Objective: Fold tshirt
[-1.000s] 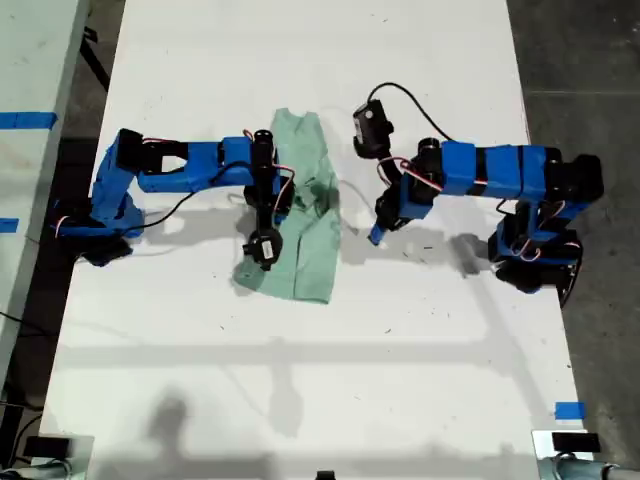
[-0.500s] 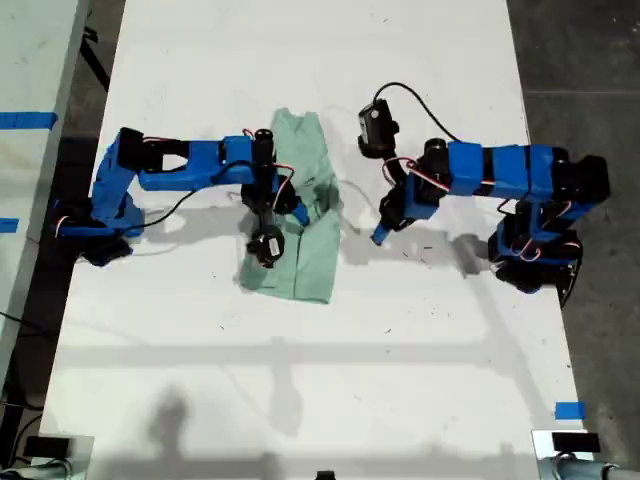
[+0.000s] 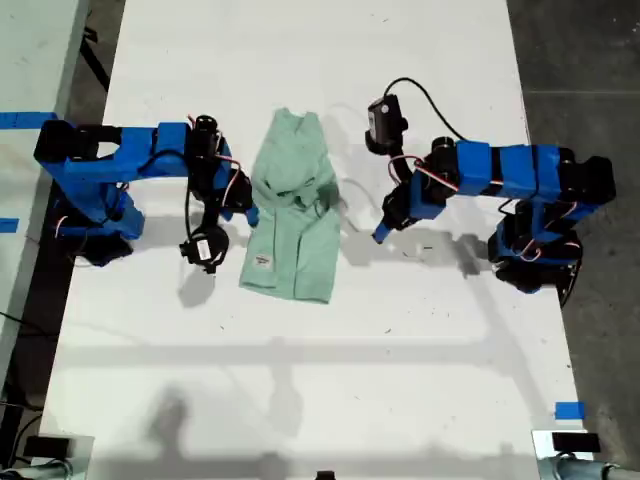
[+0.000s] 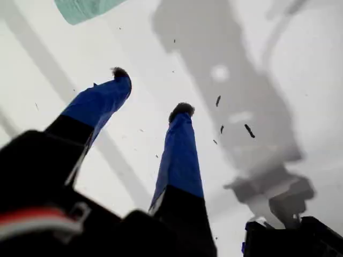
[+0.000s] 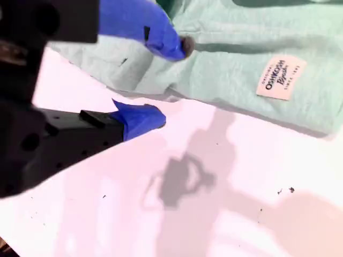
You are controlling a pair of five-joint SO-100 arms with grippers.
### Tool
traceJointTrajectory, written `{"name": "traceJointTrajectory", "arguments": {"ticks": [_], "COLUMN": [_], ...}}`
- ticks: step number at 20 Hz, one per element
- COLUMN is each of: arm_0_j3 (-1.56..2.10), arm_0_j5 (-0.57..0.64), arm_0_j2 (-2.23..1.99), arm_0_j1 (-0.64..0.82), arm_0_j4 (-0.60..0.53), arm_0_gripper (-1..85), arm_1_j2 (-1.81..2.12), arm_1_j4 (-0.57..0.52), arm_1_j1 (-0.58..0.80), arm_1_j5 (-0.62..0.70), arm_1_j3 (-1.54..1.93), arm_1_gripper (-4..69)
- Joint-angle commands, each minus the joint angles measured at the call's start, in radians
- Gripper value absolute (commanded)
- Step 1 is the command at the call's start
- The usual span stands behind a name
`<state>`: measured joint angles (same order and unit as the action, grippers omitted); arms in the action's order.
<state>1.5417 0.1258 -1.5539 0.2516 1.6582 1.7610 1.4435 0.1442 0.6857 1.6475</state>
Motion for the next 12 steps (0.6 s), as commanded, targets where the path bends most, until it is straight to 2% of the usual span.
{"name": "traceJointTrajectory", "arguments": {"ticks": [1,7,9,12], "arm_0_j3": [0.071,0.086,0.184,0.456], "arm_0_j5": [0.025,0.044,0.100,0.106], "arm_0_j2": [-0.121,-0.187,-0.249,-0.482], "arm_0_j1": [-0.028,-0.089,-0.104,-0.137], "arm_0_j4": [0.002,-0.021,-0.132,-0.399], "arm_0_gripper": [3.7,0.1,0.1,0.0], "arm_1_j2": [0.018,-0.212,-0.272,-0.350], "arm_1_j4": [-0.041,-0.023,-0.023,-0.021], "arm_1_j1": [-0.051,-0.121,-0.143,-0.170], "arm_1_j5": [-0.025,-0.058,-0.074,-0.101], "arm_1_j3": [-0.063,-0.285,-0.360,-0.449], "arm_1_gripper": [19.6,20.4,20.4,20.4]}}
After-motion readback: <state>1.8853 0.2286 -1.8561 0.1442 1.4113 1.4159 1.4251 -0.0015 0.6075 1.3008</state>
